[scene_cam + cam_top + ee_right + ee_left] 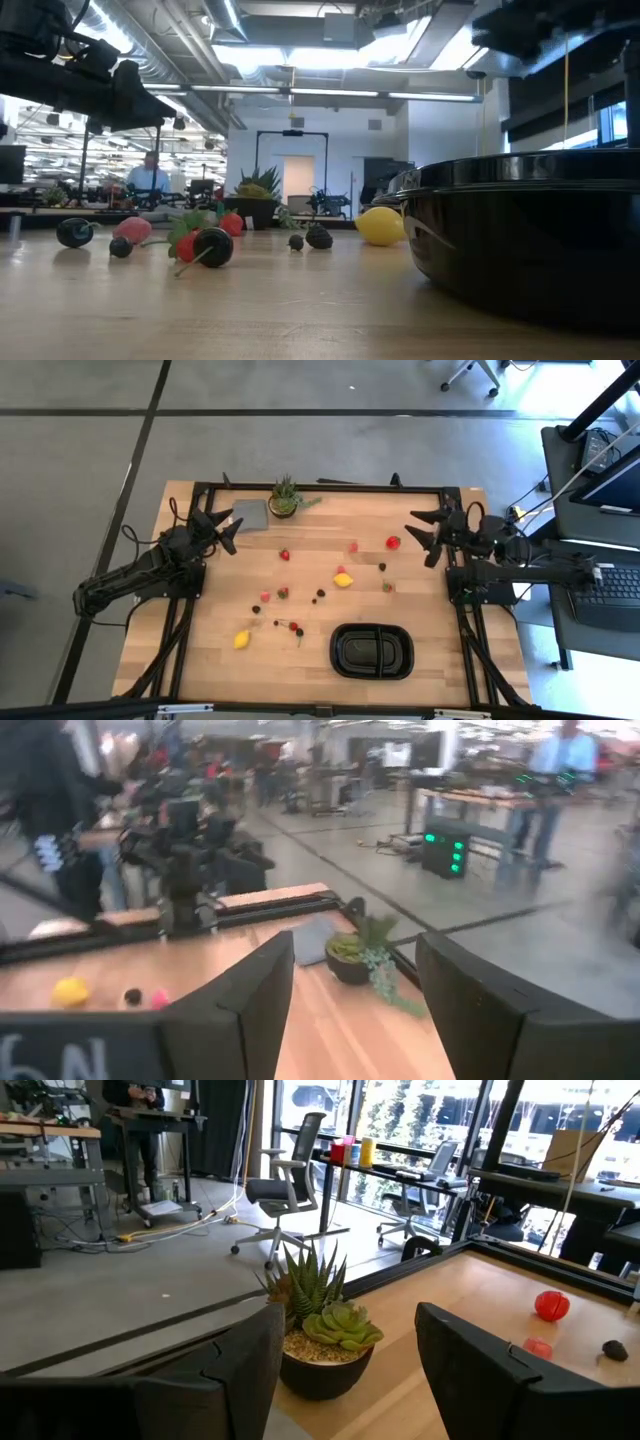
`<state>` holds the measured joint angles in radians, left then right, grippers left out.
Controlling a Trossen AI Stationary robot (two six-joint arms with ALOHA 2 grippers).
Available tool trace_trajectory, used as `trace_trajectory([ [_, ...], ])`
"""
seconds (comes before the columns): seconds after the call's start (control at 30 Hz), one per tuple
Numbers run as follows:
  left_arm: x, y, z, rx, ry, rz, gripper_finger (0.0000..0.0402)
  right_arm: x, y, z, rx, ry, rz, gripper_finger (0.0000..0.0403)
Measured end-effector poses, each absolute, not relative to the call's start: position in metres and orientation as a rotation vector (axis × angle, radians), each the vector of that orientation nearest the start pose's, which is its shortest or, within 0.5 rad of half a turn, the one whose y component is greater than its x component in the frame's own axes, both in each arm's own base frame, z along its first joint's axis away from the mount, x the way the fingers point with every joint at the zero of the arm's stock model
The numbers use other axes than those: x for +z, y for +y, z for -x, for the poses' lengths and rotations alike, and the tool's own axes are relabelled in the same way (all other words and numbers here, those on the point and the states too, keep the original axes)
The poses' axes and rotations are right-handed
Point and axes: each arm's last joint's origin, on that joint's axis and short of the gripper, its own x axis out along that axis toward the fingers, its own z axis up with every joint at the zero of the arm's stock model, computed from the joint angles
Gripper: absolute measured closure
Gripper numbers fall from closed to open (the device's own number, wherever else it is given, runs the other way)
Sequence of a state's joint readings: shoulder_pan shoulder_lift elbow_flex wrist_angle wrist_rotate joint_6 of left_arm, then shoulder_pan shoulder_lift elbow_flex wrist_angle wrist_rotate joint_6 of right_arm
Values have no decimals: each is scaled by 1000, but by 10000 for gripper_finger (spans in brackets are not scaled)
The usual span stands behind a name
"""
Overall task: Pick and placing Produce into tupperware
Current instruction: Put the yellow lemon into the black bin
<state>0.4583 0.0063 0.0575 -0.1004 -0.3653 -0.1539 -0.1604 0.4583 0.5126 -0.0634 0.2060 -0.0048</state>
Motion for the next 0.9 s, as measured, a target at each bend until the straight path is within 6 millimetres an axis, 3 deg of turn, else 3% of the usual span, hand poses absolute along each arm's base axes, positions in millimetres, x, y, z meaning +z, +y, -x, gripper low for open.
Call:
trace_trajectory([
  [0.23,173,50,-78,826,-13,147,182,328,-28,-151,-283,148,55,189],
  [0.5,173,50,-78,826,-13,147,182,348,-26,-190,-224,329,110,189],
  [0.77,173,50,-78,826,-13,147,182,351,-21,-222,-179,463,108,189],
  [0.9,173,50,-78,826,-13,147,182,343,-22,-233,-204,496,4,189],
])
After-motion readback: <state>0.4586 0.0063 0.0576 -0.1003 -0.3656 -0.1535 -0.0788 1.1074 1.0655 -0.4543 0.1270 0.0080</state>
